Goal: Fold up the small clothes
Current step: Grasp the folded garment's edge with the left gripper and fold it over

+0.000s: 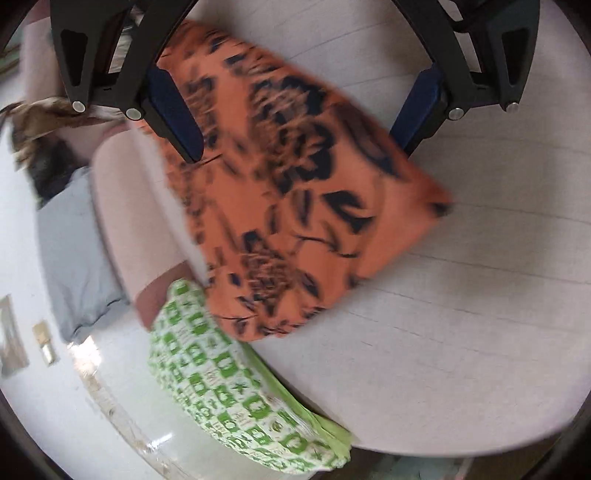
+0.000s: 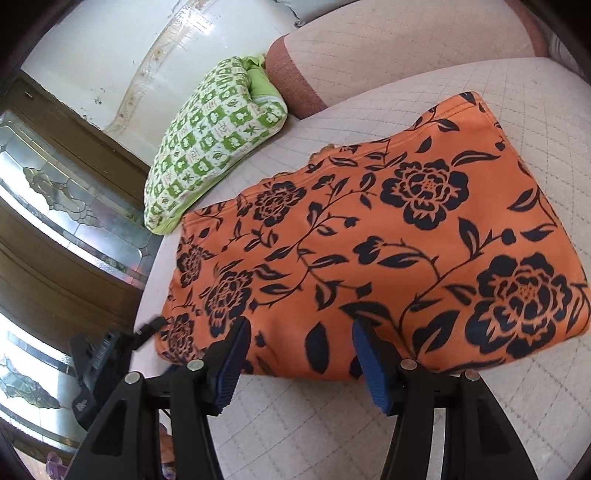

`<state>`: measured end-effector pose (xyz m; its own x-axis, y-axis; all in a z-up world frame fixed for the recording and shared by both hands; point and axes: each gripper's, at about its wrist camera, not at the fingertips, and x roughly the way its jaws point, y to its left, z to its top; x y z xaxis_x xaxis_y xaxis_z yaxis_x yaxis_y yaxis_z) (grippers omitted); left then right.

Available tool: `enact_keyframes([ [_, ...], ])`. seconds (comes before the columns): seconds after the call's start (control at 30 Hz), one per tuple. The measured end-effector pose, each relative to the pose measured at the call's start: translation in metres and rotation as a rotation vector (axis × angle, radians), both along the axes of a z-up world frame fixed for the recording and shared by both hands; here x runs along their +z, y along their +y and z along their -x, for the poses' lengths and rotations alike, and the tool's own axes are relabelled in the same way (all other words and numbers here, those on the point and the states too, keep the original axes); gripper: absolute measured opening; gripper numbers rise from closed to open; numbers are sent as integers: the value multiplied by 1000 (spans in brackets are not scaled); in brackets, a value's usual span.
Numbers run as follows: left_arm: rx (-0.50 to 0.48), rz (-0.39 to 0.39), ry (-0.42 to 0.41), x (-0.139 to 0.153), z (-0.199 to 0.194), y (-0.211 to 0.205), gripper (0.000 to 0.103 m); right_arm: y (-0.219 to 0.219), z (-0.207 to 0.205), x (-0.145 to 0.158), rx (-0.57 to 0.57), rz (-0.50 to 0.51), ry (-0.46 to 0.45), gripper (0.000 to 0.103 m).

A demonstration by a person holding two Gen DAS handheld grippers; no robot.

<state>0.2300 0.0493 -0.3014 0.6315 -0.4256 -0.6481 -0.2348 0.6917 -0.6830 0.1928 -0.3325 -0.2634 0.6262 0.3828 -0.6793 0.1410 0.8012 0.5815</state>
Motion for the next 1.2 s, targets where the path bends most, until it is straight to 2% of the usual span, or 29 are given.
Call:
enact_keyframes([
  [0.07,8,14,-24,-1,-9,-5,89,-2,-5,-4,-10,-11,5,61],
  [0.13,-17,23,-44,-2,-15,-10,28,-3,-9,-7,-18,-26,8,61],
  [0.17,-21,8,-55,-1,-21,-13,24,-3,-12,-8,-20,-30,9,61],
  [0.3,-63,-75,-115,8,-31,-28,24,-3,-19,-13,-52,-49,1,61],
  [0.37,-64,-67,-95,4,-34,-25,36,-5,-25,-16,-67,-81,0,61],
  [0.4,-61,-45,-71,0,-37,-24,57,-6,-26,-17,-72,-88,0,61],
  [0.43,-51,-5,-34,-7,-38,-21,68,-7,-28,-17,-82,-99,-12,60],
  [0.47,-29,50,-15,-13,-37,-17,68,-6,-29,-15,-87,-105,-33,56],
  [0.53,-5,65,-29,-13,-34,-15,64,1,-30,-5,-64,-100,-103,50],
  [0.57,-13,46,-33,-12,-35,-17,56,6,-33,-3,-40,-91,-115,48],
  [0.6,-24,-3,-34,-10,-37,-21,35,13,-36,-2,-14,-80,-117,47],
  [0.63,-27,-31,-37,-9,-38,-23,27,20,-39,-4,10,-74,-110,47],
  [0.67,-27,-33,-43,-9,-37,-24,26,27,-43,-10,35,-78,-86,47],
  [0.73,-27,-18,-59,-8,-34,-24,22,39,-56,-33,87,-72,37,45],
  [0.77,-32,-26,-72,-5,-34,-26,21,42,-59,-43,98,-50,70,38],
  [0.83,-50,-47,-117,5,-30,-30,20,40,-59,-39,107,-49,70,38],
  [1.03,-182,-162,-341,52,-21,-72,20,12,-55,-47,114,-244,133,37],
  [1.13,-264,-203,-409,66,-17,-101,20,-20,-43,-40,37,-308,109,38],
  [1.2,-325,-249,-454,73,-13,-130,20,-48,-33,-32,-24,-319,71,45],
])
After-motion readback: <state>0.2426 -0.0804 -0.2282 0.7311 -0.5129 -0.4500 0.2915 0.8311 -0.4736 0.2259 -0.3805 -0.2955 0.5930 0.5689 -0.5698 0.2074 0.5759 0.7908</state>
